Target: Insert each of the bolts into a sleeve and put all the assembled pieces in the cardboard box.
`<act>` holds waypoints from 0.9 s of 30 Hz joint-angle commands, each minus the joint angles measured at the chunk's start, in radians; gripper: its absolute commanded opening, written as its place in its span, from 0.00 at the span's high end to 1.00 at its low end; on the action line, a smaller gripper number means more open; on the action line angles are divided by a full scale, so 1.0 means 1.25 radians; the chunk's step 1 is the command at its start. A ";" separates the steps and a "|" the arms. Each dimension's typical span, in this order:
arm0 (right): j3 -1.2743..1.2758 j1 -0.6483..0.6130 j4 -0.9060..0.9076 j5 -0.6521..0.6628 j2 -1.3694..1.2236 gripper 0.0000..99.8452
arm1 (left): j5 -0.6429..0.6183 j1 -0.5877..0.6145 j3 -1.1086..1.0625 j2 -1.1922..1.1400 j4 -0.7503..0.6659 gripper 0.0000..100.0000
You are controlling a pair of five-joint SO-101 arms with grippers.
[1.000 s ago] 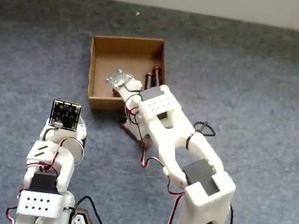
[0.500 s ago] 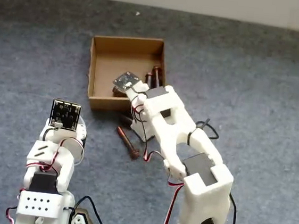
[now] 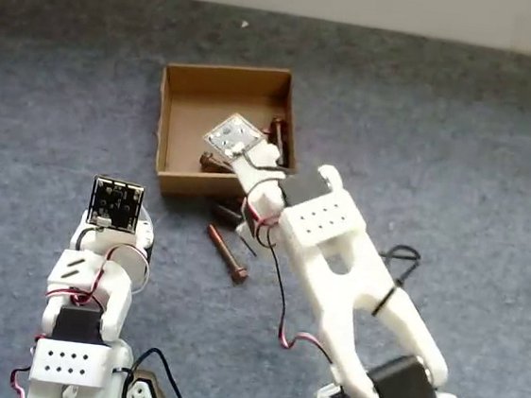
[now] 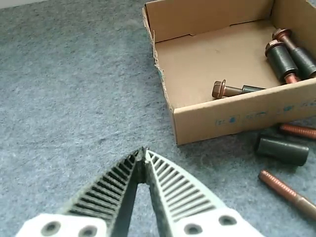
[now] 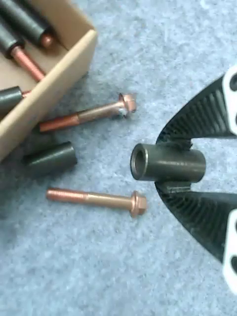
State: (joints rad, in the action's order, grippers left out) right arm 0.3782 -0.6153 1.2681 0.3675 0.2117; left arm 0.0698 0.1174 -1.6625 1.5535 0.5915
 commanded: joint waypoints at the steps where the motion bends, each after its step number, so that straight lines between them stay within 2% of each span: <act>1: 0.072 0.003 0.002 -0.014 0.150 0.99 | 0.036 0.012 0.003 0.008 -0.012 0.99; 4: 0.141 0.012 0.001 -0.014 0.244 0.99 | 0.079 0.012 0.003 0.008 -0.011 0.99; 8: 0.218 0.095 -0.045 -0.060 0.364 0.99 | 0.085 0.012 0.003 0.008 -0.011 0.99; 11: 0.298 0.171 -0.128 -0.104 0.434 0.99 | 0.085 0.012 0.008 0.007 -0.010 0.99; 15: 0.429 0.220 -0.257 -0.164 0.506 0.99 | 0.086 0.012 0.019 0.007 0.005 0.99; 21: 0.555 0.305 -0.406 -0.222 0.562 0.99 | 0.166 -0.001 0.129 -0.001 0.147 0.99; 27: 0.611 0.369 -0.497 -0.252 0.563 0.99 | 0.273 -0.063 0.282 -0.003 0.298 0.99</act>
State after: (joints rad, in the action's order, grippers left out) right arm 1.1439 -0.1857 0.7112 0.0683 0.8838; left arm 0.3245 0.0990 -1.4630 1.5520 0.8569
